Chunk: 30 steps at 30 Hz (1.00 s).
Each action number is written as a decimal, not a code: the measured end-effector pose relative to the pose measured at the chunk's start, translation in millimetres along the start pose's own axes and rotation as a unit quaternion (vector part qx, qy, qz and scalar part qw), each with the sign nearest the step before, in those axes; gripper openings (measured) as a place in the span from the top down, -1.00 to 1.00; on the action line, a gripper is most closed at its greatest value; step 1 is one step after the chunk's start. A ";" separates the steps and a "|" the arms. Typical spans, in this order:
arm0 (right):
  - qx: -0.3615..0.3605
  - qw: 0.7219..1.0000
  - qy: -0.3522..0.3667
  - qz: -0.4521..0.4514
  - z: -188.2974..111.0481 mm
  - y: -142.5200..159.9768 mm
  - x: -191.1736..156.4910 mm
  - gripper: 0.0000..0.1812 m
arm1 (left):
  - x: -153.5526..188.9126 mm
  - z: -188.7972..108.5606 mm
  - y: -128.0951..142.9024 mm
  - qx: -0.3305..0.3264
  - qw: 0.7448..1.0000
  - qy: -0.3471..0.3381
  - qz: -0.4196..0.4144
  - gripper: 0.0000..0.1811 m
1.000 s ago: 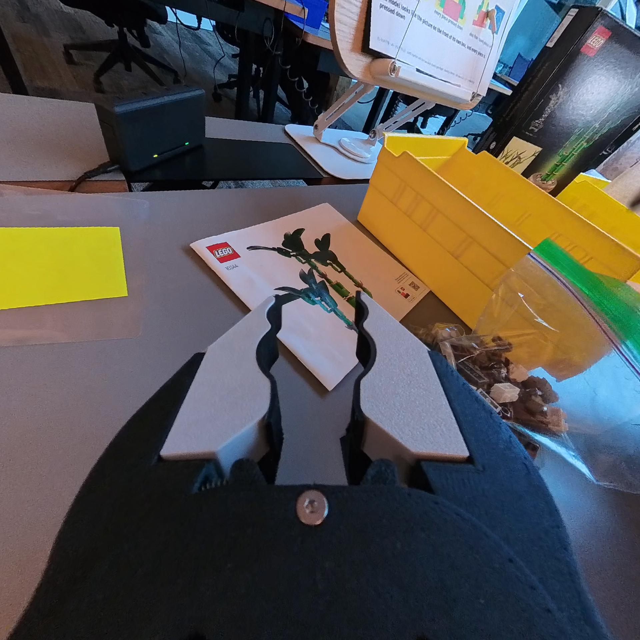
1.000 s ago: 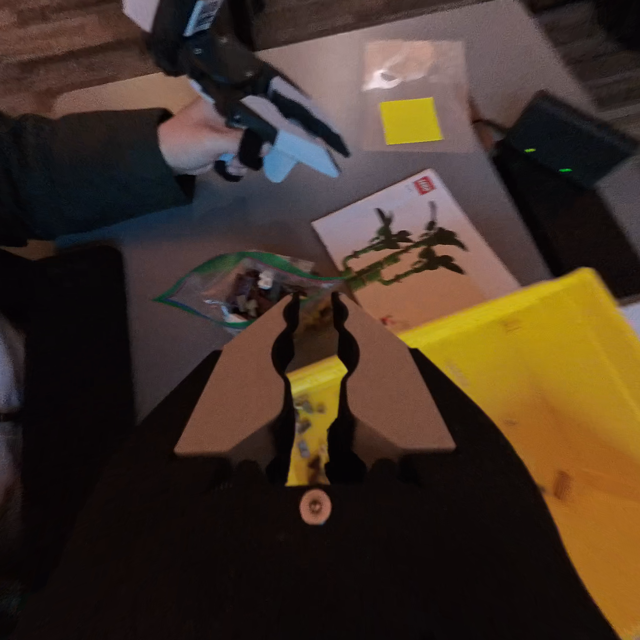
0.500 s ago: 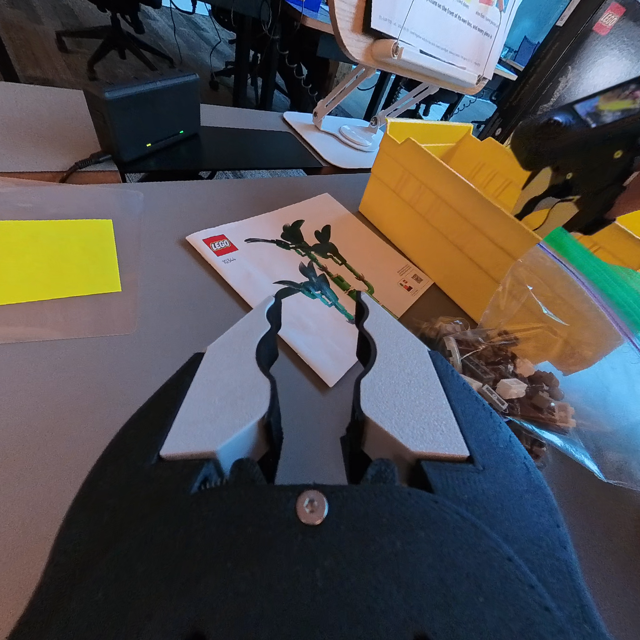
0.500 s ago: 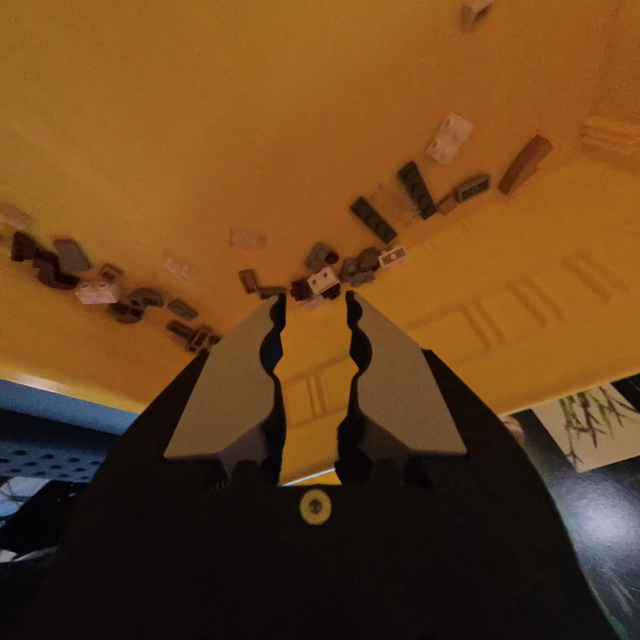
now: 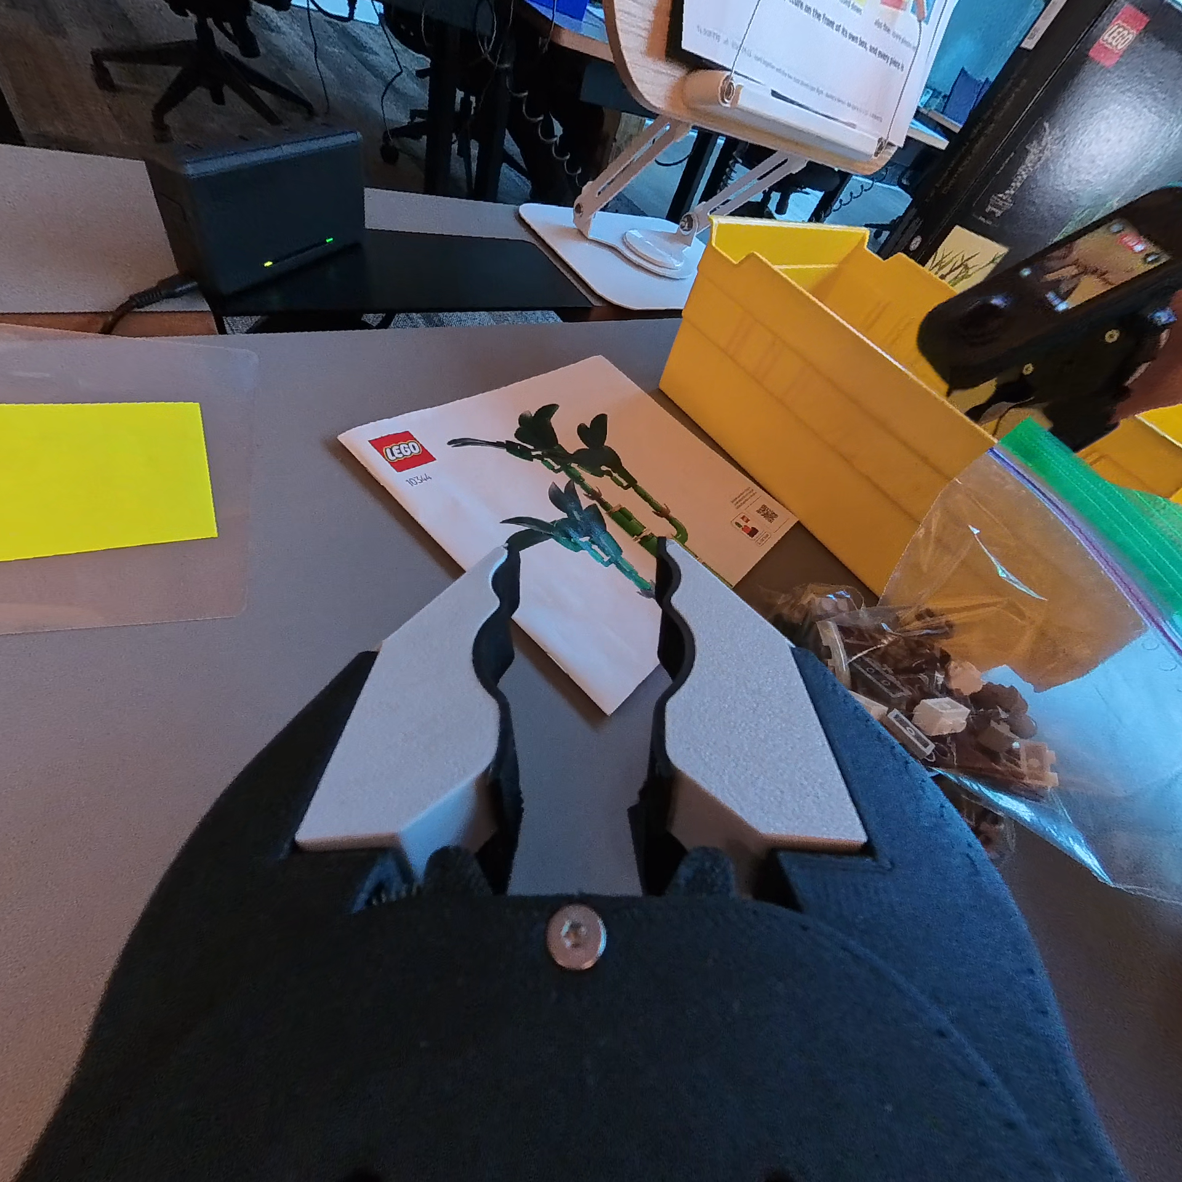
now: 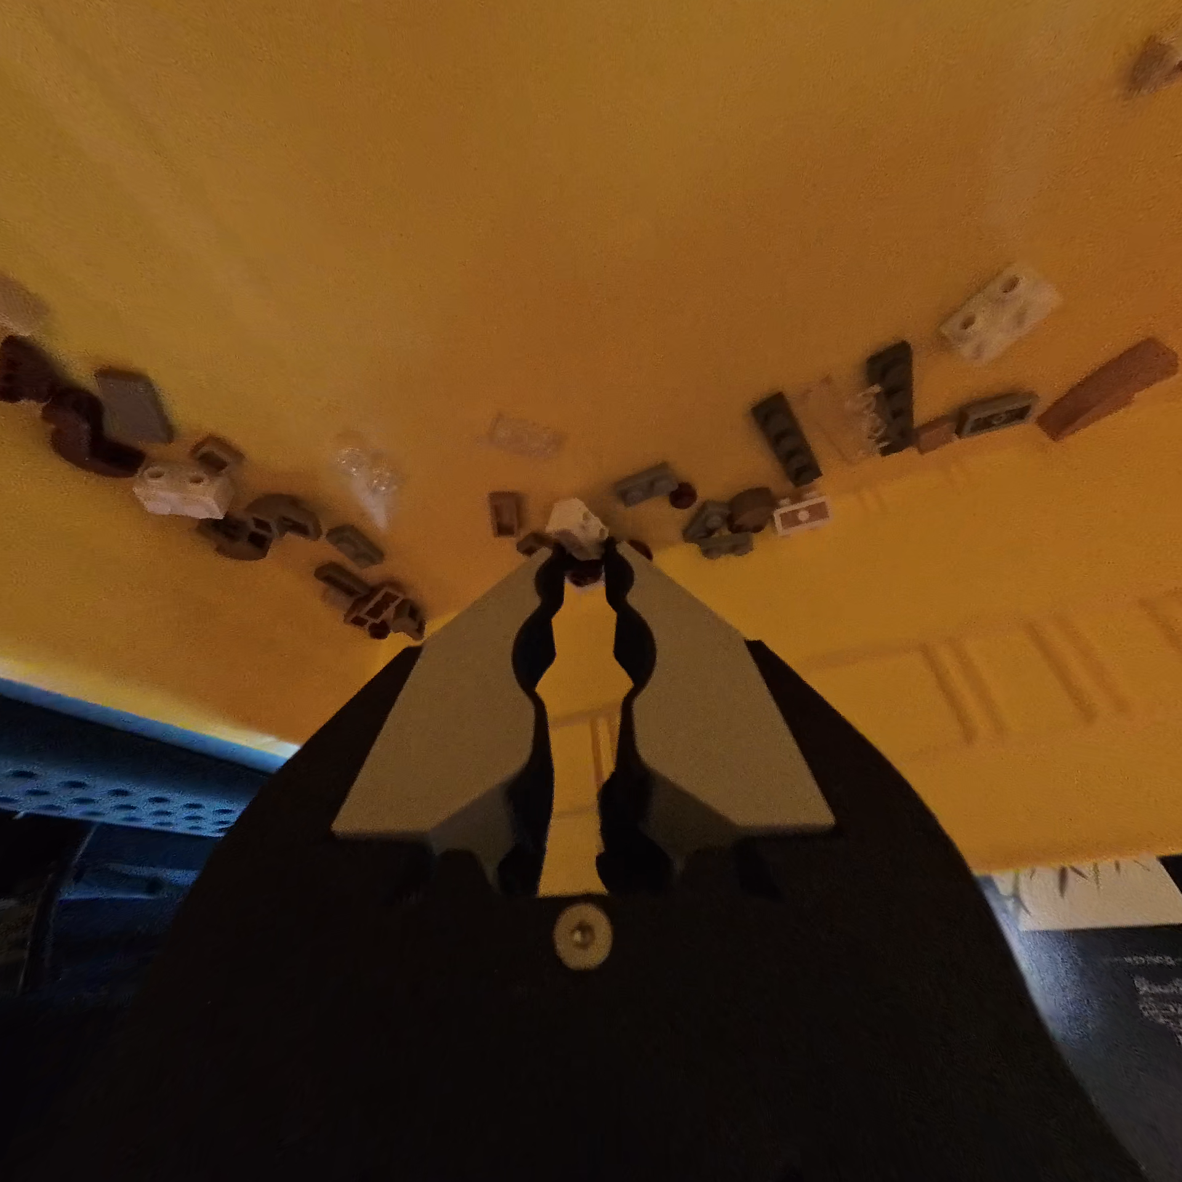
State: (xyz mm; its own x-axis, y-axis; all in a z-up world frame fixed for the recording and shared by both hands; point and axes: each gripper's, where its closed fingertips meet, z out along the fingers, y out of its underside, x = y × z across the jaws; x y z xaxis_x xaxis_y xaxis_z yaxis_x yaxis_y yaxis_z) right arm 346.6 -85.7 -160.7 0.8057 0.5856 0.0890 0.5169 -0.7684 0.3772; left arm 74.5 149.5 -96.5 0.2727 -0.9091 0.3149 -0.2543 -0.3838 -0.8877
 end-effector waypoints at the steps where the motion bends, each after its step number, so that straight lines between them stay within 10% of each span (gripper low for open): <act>1: 0.013 1.000 0.002 0.003 -4.0 -0.2 0.9 0.87 | 0.1 0.1 0.1 0.000 1.000 0.000 0.001 0.55; 7: 0.212 0.977 -0.017 -0.003 -81.8 -23.8 -26.1 0.88 | -0.2 0.4 0.6 -0.001 1.000 0.000 0.000 0.55; 15: 0.455 0.877 -0.073 -0.137 -210.5 -100.3 -123.5 0.88 | 1.2 2.3 3.8 -0.009 1.000 0.000 0.004 0.55; 23: 0.452 0.868 -0.132 -0.159 -186.9 -153.8 -159.6 0.69 | 1.1 0.1 1.0 -0.003 1.000 0.001 0.000 0.55; 30: 0.491 0.868 -0.034 -0.069 -206.4 -92.7 -88.3 0.70 | 1.2 -0.4 0.0 -0.002 1.000 0.002 -0.001 0.55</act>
State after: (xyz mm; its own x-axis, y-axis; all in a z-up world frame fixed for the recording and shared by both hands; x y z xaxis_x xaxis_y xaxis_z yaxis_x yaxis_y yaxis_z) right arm 167.9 -12.9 -13.3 0.7138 0.6993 0.0375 0.5807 -0.5611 -0.5900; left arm 74.5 148.4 -96.0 0.2690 -0.9092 0.3177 -0.2579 -0.3858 -0.8858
